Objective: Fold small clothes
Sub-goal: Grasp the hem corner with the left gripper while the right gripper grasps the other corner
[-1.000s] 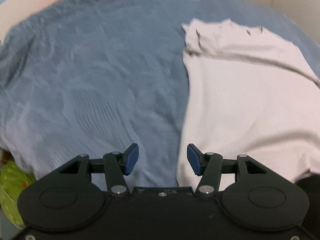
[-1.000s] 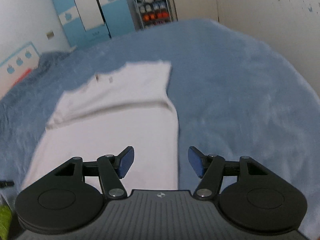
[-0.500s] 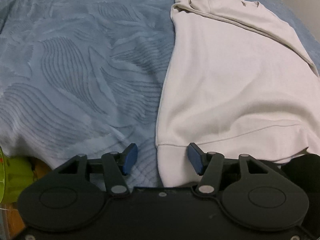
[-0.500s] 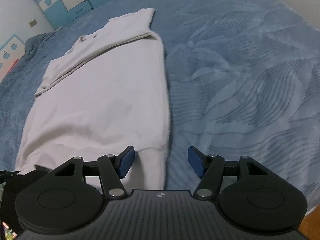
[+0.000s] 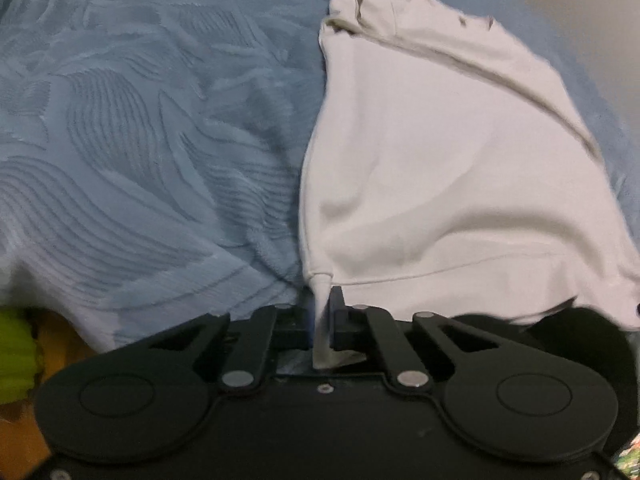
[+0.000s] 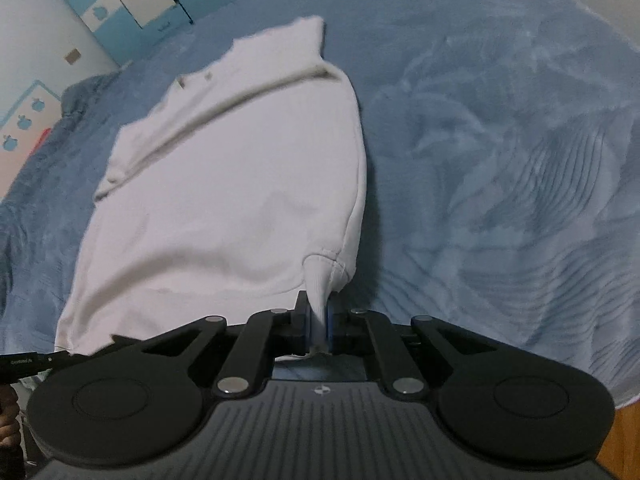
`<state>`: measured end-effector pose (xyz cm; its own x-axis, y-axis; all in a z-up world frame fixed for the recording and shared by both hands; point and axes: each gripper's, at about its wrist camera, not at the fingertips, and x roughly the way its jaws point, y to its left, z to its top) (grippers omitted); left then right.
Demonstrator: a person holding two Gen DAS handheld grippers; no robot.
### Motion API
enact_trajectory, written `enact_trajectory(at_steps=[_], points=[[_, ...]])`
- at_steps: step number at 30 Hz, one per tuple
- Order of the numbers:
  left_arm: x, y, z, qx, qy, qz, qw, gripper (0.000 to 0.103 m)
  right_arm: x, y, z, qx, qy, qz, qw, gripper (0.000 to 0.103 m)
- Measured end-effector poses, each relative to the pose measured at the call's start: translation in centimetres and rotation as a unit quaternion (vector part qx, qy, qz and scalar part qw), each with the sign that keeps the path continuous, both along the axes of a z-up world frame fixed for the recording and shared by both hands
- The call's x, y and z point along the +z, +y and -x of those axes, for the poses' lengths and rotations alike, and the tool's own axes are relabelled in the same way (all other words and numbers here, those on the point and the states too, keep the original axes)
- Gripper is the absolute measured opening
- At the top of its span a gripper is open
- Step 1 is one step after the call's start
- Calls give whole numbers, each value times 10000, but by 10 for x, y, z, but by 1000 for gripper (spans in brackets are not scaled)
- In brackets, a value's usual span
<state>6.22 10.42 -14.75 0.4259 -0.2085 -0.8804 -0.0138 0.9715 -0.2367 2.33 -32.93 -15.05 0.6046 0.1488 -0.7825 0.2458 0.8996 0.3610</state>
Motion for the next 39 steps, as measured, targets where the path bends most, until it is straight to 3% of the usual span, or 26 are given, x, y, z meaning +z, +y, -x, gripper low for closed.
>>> enact_trajectory(at_steps=[3,7,12,16,21,26,29,30,32,39], points=[[14,9,2,150,-111,178,9997,2,21,-3,2,23,-267,-74,9996,7],[48,21,10,503,-850,774,9921,2,48,-9,4,11,-627,-221,9978,7],[81,13,13,391,-1179,608,9904,2,60,-13,5,-92,-782,-113,9968,7],[68,10,14,437,-843,446,9945,2,47,-14,4,-136,-591,-186,9980,7],[25,14,16,558,-151,471,9972,2,18,-6,6,-139,-158,201,9996,7],[6,15,13,517,-20,542,9972,4,-1,-12,12,-308,43,15,9995,9],[4,15,13,474,-7,549,9974,24,-4,-15,14,-364,39,-127,9992,23],[4,14,12,438,4,584,9973,43,-3,-15,15,-379,30,-91,9992,26],[0,9,7,381,27,628,9973,46,-3,-13,16,-344,44,-31,9994,35],[-12,2,6,392,126,623,9972,51,-14,0,10,-177,245,51,9995,41]])
